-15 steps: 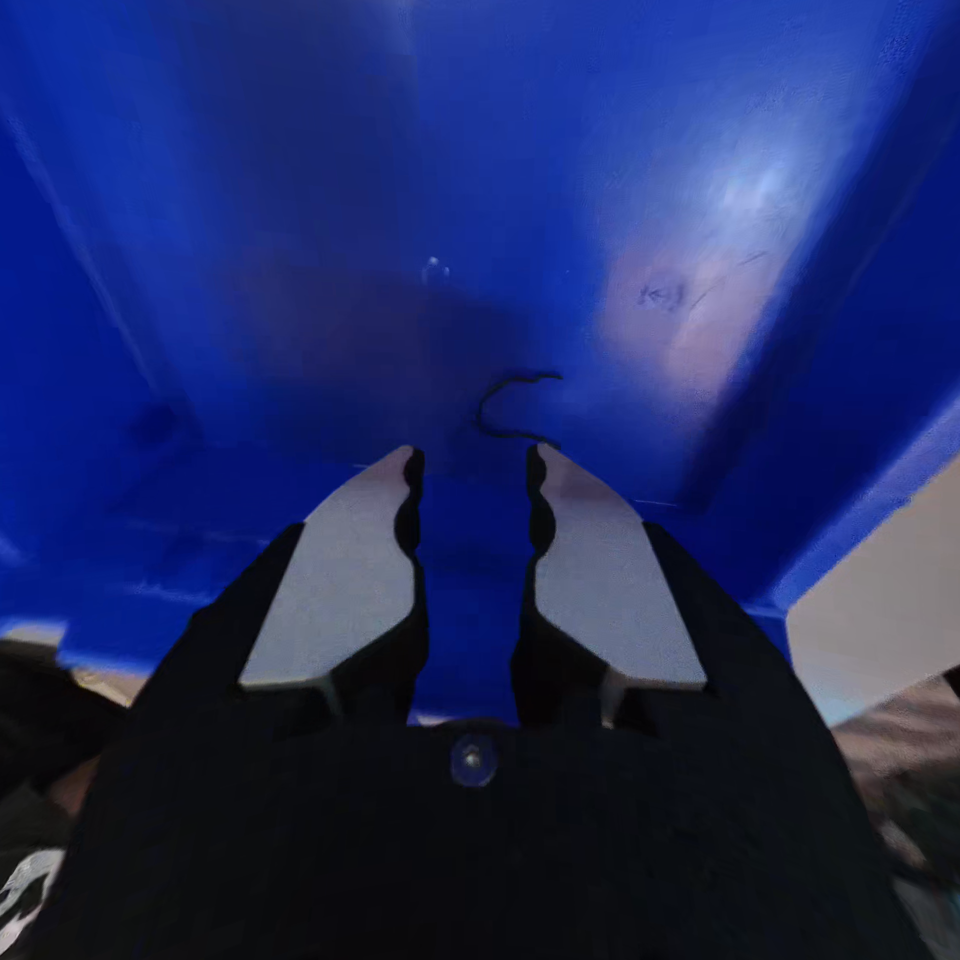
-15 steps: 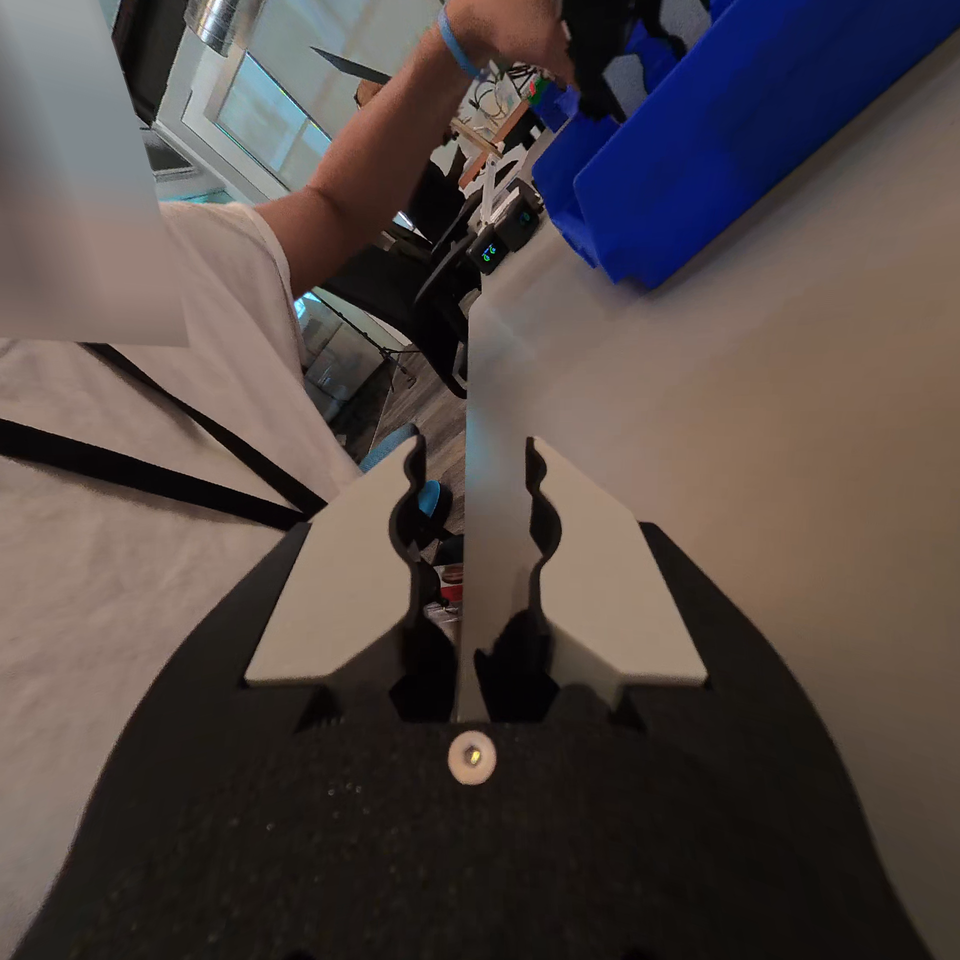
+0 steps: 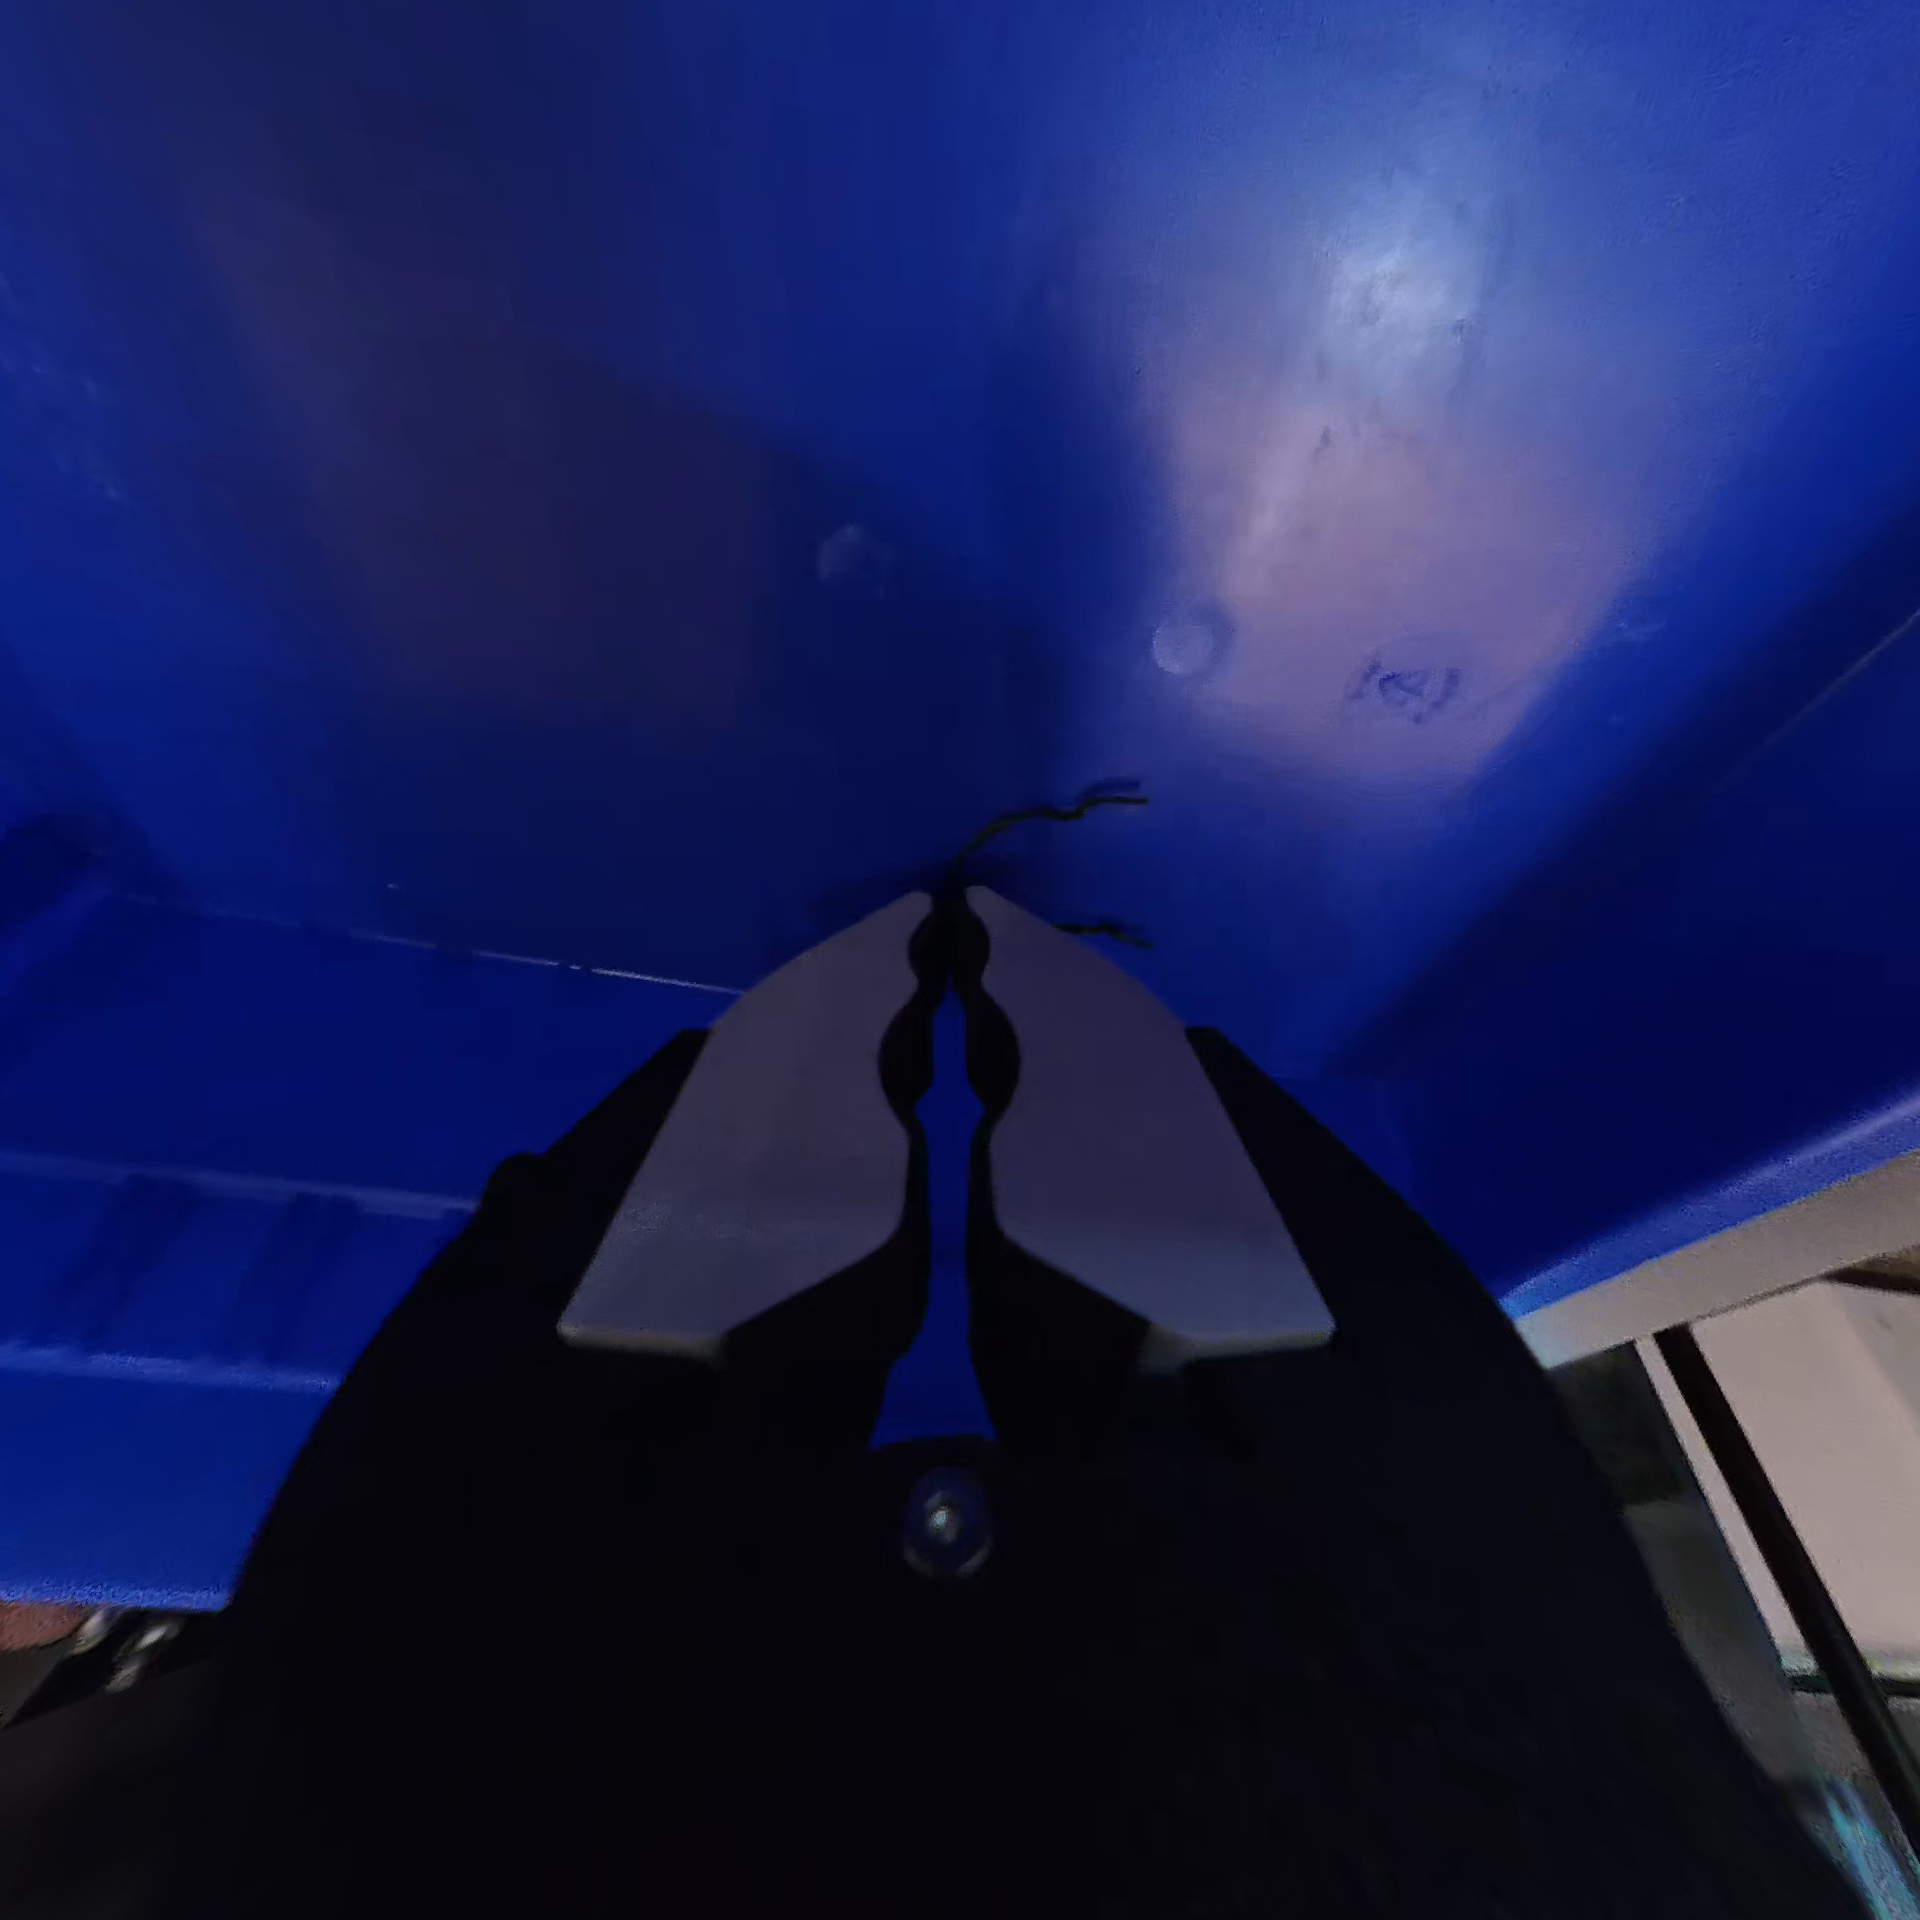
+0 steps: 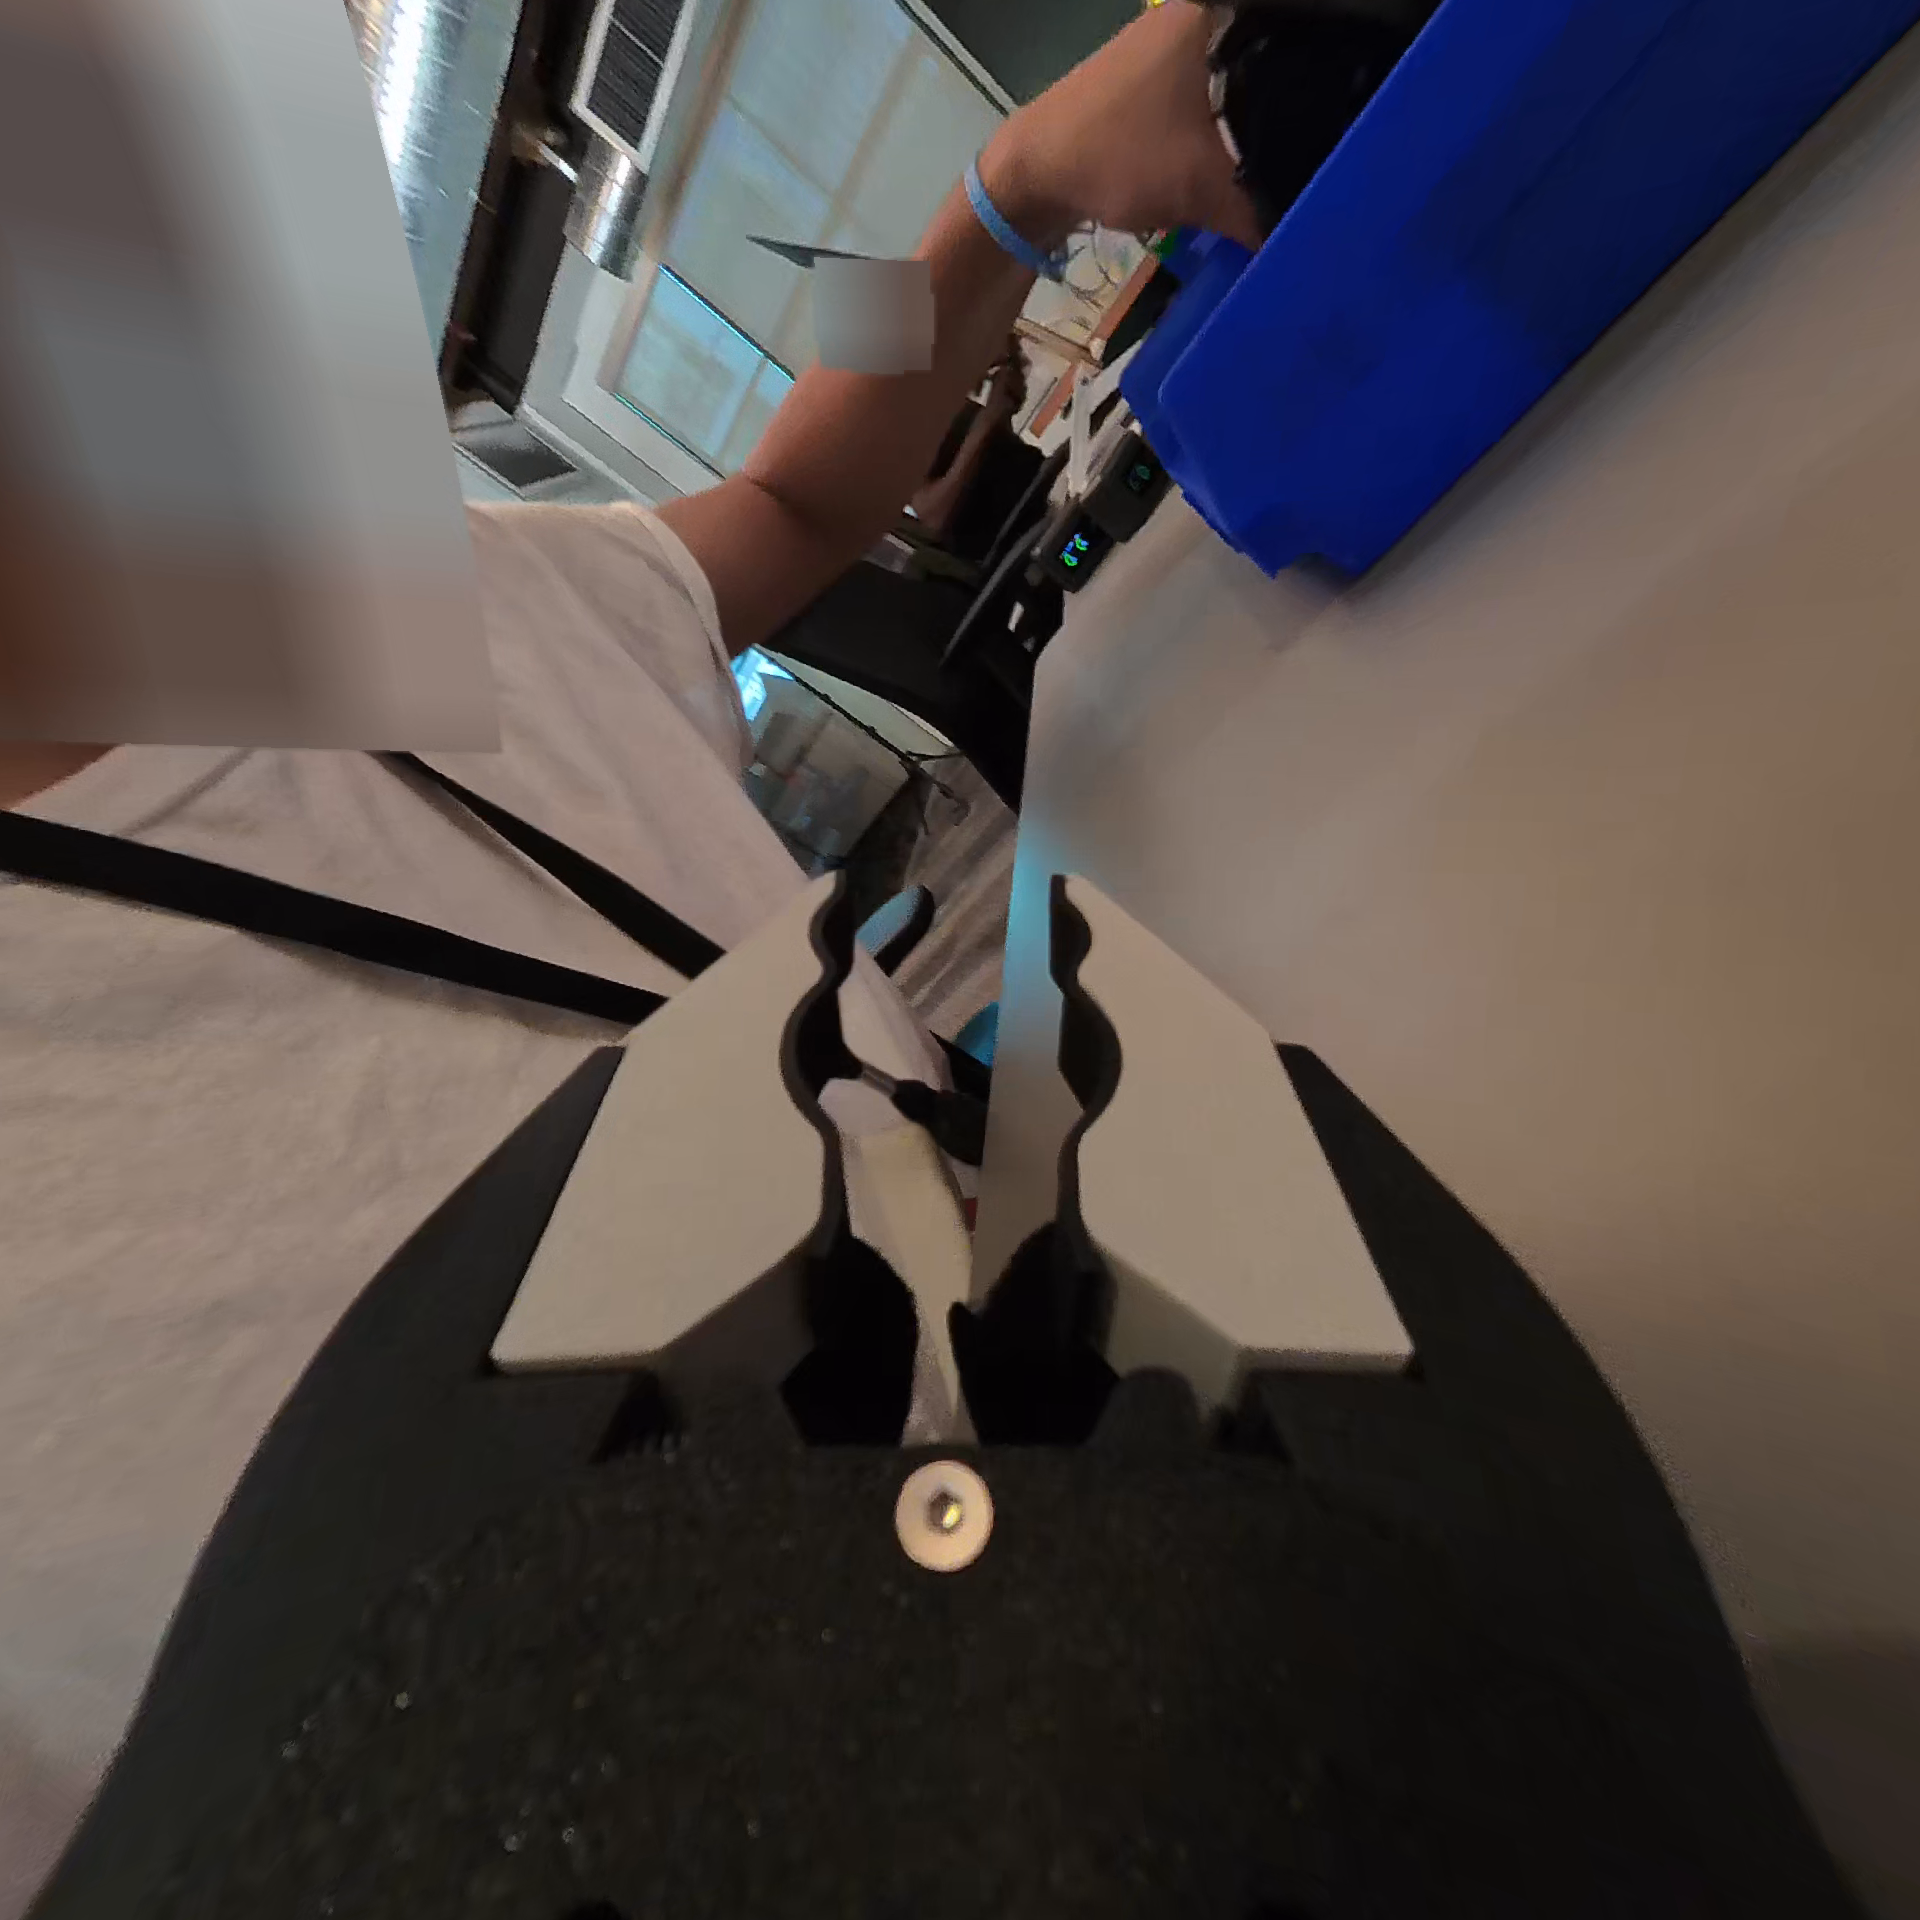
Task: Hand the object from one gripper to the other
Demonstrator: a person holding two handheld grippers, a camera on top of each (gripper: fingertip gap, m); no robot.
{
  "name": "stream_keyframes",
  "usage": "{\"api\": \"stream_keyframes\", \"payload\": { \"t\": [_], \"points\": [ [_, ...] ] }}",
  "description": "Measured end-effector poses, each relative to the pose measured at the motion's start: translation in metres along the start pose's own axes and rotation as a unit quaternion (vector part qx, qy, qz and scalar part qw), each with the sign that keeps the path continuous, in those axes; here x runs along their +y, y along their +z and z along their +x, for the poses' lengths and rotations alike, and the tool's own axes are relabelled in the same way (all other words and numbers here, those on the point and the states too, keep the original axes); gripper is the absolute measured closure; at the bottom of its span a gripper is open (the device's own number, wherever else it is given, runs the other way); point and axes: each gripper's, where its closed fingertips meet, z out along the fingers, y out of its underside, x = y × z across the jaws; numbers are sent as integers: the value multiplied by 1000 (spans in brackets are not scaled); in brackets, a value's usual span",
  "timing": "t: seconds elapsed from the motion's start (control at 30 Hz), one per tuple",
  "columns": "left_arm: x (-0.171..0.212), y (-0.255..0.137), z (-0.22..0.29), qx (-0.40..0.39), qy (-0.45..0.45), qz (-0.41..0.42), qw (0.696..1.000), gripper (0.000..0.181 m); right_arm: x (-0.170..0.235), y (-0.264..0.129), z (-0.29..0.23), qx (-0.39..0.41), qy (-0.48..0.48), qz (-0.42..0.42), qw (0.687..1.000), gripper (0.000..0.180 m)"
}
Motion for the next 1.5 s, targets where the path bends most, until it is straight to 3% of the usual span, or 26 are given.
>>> {"api": "stream_keyframes", "payload": {
  "t": [0.13,0.3,0.4,0.5,0.6,0.67,0.73,0.83,0.97,1.13,1.2,1.3,1.37,1.5],
  "points": [
    [-4,-13,-2,-40,-46,49,997,181,-1,-6,-1,11,-21,0,1000,146],
    [-9,-78,-10,-128,-147,186,963,181,-7,-15,-8,32,-62,12,998,146],
    [-39,-148,1,-145,-217,364,894,181,-31,-18,-5,47,-73,65,994,145],
    [-100,-226,52,-77,-229,589,771,181,-71,-19,10,110,-126,107,980,145],
    [-173,-246,112,37,-225,690,687,181,-103,-2,0,89,-182,125,971,144],
    [-212,-238,143,94,-235,705,662,181,-107,10,-10,73,-235,131,960,144],
    [-236,-227,162,132,-253,708,646,181,-101,15,-10,110,-310,143,933,143],
    [-249,-204,174,124,-280,682,664,181,-85,13,-4,196,-417,116,880,145],
    [-253,-199,178,136,-295,681,656,181,-75,4,5,286,-485,102,820,150],
    [-253,-194,181,144,-305,683,648,181,-65,10,7,308,-526,73,790,153],
    [-255,-191,184,155,-307,679,649,181,-62,14,7,308,-533,73,785,156],
    [-256,-190,189,169,-306,680,645,181,-63,13,13,336,-539,67,769,178],
    [-255,-189,188,164,-309,685,639,181,-60,13,18,340,-530,47,775,178],
    [-251,-189,189,178,-274,714,619,170,-54,3,21,291,-436,33,851,178]
  ]
}}
